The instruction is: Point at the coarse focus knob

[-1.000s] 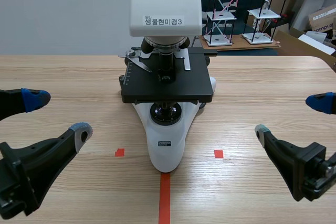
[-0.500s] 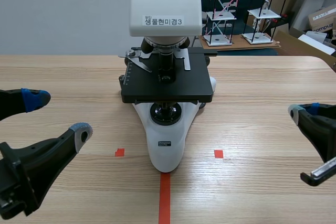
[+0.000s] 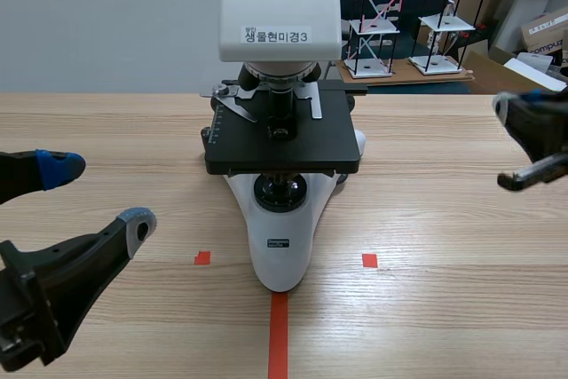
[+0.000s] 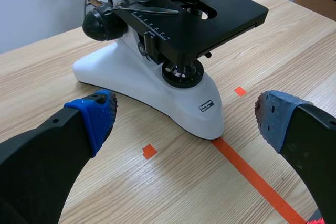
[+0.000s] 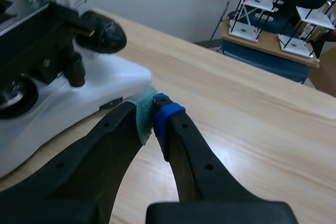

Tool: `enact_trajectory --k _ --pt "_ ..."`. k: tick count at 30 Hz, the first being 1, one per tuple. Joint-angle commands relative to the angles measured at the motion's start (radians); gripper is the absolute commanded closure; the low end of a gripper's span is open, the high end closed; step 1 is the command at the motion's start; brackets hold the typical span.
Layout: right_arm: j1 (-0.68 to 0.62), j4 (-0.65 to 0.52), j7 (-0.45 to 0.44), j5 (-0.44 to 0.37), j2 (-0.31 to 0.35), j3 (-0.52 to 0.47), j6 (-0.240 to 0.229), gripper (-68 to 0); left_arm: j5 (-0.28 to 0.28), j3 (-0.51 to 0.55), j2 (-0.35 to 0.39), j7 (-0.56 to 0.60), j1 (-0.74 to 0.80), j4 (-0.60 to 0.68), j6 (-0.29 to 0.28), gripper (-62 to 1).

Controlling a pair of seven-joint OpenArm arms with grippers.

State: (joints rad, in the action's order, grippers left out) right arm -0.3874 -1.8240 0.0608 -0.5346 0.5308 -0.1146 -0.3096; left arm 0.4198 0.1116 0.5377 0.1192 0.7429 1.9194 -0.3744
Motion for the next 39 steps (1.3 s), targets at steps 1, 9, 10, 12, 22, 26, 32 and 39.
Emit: enact_trajectory --k 1,9,10,12,22,26,32,39 --pt "0.065 -0.016 0.008 -0.028 0.006 0.012 0.003 -0.4 0.006 0.008 -0.003 0.011 0.007 0.006 -0.002 -55.3" --pt "0.296 -0.016 0.127 -0.047 0.006 0.098 0.003 -0.4 0.006 0.008 -0.003 0.011 0.007 0.006 -0.002 -55.3" --pt "0.325 -0.016 0.139 -0.047 0.006 0.113 0.004 -0.4 0.006 0.008 -0.003 0.011 0.007 0.006 -0.002 -55.3" --pt "0.384 -0.016 0.168 -0.047 0.005 0.146 0.014 -0.4 0.006 0.008 -0.003 0.011 0.007 0.006 -0.002 -55.3" --pt "0.661 0.074 0.335 -0.053 -0.061 0.309 0.067 -0.4 0.006 0.008 -0.003 0.011 0.007 0.006 -0.002 -55.3" --pt "0.754 0.203 0.409 -0.105 -0.097 0.363 0.067 -0.4 0.006 0.008 -0.003 0.011 0.007 0.006 -0.002 -55.3" --pt "0.849 0.346 0.498 -0.159 -0.155 0.391 0.051 -0.4 0.006 0.008 -0.003 0.011 0.007 0.006 -0.002 -55.3" --pt "0.884 0.387 0.570 -0.177 -0.182 0.400 0.052 -0.4 0.006 0.008 -0.003 0.011 0.007 0.006 -0.002 -55.3"
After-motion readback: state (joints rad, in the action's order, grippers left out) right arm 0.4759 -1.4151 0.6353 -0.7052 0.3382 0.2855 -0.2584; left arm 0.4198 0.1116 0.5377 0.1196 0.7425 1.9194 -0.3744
